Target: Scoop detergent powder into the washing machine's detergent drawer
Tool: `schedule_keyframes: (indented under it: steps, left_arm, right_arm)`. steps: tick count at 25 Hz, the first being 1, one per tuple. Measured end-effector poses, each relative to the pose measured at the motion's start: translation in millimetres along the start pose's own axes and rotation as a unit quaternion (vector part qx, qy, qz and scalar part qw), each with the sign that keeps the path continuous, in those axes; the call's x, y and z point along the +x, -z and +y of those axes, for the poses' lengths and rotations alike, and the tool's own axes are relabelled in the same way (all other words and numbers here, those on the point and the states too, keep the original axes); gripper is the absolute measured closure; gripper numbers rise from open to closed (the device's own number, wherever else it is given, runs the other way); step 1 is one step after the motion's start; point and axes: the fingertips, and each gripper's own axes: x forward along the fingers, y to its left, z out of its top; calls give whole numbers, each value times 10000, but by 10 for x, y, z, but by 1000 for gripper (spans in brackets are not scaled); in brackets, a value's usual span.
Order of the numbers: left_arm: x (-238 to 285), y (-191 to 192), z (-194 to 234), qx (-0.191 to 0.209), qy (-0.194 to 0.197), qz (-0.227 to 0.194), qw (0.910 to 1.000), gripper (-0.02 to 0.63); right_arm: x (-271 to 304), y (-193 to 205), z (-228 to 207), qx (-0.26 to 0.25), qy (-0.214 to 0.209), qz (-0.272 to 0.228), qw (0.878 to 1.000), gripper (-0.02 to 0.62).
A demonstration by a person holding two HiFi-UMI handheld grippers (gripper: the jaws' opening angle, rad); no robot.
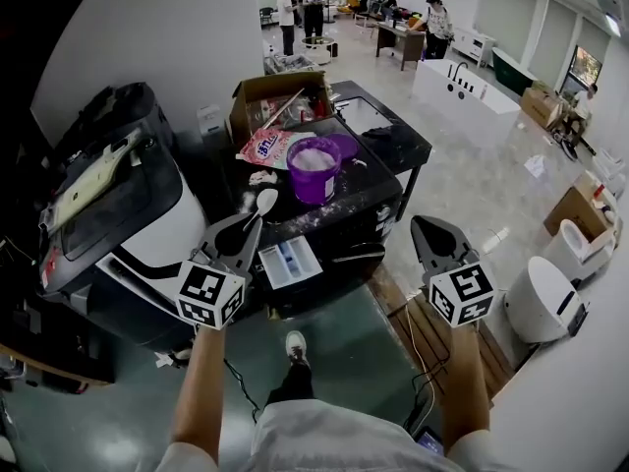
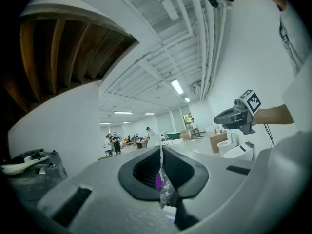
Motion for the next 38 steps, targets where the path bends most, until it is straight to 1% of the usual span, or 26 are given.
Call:
schedule_keyframes:
  steps: [5, 9, 12, 17, 21, 24, 27, 30, 33, 36, 38]
  left_arm:
    - [681, 106, 655, -18, 134, -20, 9999, 591]
    - [1223, 193, 1106, 70, 410, 27, 9991, 591]
    - [1595, 275, 1326, 117, 643, 104, 9978, 591]
    - [2070, 359, 1565, 273, 1021, 206, 9942, 591]
    - [2352, 461, 1575, 470, 1396, 390, 9883, 591]
    - [2541, 543, 1498, 652, 1619, 539, 9832, 591]
    - [2711, 648, 1359, 836, 1874, 771, 9757, 591]
    - [2888, 847, 1151, 852, 2223, 1183, 9640, 591]
    - [3048, 1075, 958, 923, 2393, 1624, 9528, 591]
    - [3179, 1274, 814, 1092, 2561, 2018, 9390, 591]
    - [3245, 1376, 752, 1296, 2697, 2259, 9271, 591]
  right_arm:
    - [812, -6, -282, -27, 132, 116, 9998, 592]
    - [1463, -15, -436, -16, 182, 207, 9996, 592]
    - [1821, 11, -546, 63, 264, 280, 9992, 591]
    - [2233, 56, -708, 162, 409, 393, 9983, 591]
    - [2394, 132, -782, 236, 544, 448, 9972, 591]
    - [2474, 232, -816, 303, 533, 523, 9968, 591]
    - [2544, 361, -852, 409, 445, 590, 9964, 591]
    - [2586, 494, -906, 487, 345, 659, 9960, 591]
    - [2617, 640, -1003, 575, 265, 741, 9952, 591]
    - [2639, 771, -1080, 689, 160, 804, 9942, 591]
    - [2659, 830, -1123, 736, 95, 827, 9938, 591]
